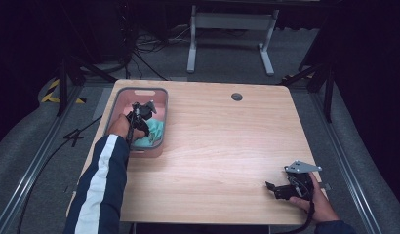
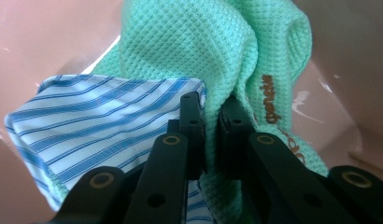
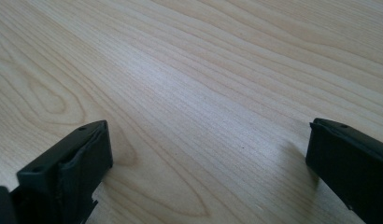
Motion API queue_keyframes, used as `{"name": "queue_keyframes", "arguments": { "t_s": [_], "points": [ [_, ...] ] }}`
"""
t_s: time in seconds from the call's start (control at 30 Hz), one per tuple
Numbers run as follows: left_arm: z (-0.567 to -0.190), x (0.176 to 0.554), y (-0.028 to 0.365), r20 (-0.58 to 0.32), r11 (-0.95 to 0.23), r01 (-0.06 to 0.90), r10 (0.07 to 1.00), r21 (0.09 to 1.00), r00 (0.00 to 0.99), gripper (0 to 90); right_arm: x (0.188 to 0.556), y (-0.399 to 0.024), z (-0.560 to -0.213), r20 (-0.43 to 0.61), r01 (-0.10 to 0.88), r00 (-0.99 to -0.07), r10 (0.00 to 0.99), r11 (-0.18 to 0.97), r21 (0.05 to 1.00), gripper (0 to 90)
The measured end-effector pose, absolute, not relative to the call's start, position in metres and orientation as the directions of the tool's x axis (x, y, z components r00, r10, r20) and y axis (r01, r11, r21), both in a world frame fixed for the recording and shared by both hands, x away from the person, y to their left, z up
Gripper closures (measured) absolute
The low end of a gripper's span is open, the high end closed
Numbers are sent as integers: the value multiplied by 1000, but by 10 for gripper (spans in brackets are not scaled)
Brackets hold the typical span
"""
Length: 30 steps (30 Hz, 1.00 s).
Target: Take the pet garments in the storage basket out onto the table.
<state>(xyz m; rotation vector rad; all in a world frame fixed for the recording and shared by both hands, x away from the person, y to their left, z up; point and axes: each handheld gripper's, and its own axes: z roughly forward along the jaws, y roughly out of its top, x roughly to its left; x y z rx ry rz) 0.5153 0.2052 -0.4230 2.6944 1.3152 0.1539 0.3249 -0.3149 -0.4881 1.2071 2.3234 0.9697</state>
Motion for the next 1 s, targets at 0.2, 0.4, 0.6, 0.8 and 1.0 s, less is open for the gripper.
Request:
{"name": "queue_keyframes", "arguments": {
  "t_s": [0.2, 0.4, 0.6, 0.8, 1.0],
  "points": [
    [-409, 508, 213, 28, -591, 756, 793, 281, 609, 840, 325, -315, -488, 6, 579, -577, 817, 403, 708, 6],
    [-392, 498, 226, 20, -561, 727, 797, 396, 604, 842, 325, -315, -488, 6, 579, -577, 817, 403, 709, 6],
    [-380, 483, 236, 8, -520, 681, 798, 515, 603, 845, 325, -315, -488, 6, 579, -577, 817, 403, 709, 6],
    [-365, 467, 246, 1, -447, 619, 811, 646, 585, 847, 325, -315, -488, 6, 579, -577, 817, 404, 708, 6],
    [-350, 454, 246, 29, -431, 561, 810, 707, 585, 847, 325, -315, -488, 6, 579, -577, 817, 404, 708, 6]
  ]
}}
